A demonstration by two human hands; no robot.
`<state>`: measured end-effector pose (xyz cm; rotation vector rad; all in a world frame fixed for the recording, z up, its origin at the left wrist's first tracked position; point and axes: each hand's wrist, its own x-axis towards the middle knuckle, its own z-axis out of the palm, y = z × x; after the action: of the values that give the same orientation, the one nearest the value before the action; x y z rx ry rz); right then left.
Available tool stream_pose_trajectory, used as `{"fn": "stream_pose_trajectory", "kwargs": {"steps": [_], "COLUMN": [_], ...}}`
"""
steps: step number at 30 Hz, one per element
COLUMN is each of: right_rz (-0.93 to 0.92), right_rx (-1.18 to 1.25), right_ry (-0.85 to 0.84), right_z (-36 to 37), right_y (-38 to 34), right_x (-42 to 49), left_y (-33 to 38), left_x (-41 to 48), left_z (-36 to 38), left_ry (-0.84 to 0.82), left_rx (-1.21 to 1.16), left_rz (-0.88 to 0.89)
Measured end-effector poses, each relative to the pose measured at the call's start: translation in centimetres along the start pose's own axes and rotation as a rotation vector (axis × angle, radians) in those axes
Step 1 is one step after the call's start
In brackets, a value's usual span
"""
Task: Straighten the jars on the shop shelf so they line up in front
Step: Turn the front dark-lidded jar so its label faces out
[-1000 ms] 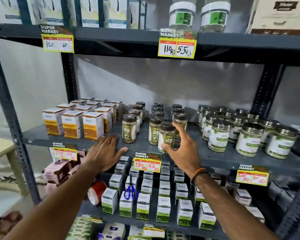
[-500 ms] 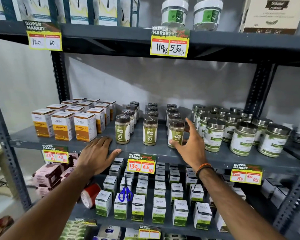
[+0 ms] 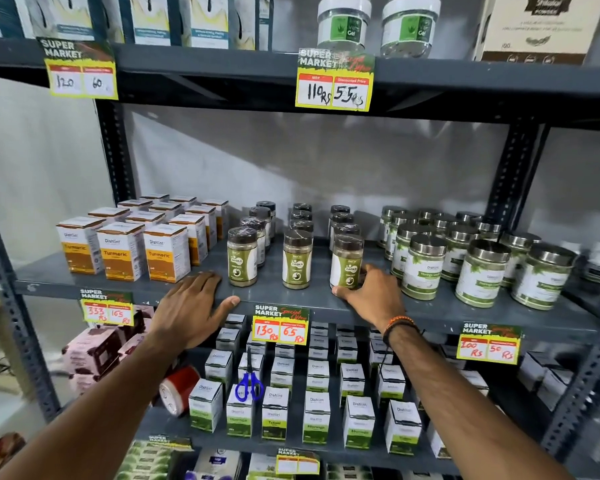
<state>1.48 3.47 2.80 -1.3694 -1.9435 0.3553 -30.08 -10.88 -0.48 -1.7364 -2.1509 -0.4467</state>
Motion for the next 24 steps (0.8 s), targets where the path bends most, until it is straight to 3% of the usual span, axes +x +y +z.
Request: {"fn": "stream_pose_trajectory", "kwargs": {"steps": [24], "right_rz": [0.089], "right_rx": [0.006], "right_ry": [0.054], "right_z": [-0.61], "right_y": [-0.72], "right_x": [-0.59], "left_y": [0.15], "left_x": [-0.28], "left_z": [-0.25], "left_ry": [-0.001], "left_rx": [-0.016], "left_rz": [-0.008]}}
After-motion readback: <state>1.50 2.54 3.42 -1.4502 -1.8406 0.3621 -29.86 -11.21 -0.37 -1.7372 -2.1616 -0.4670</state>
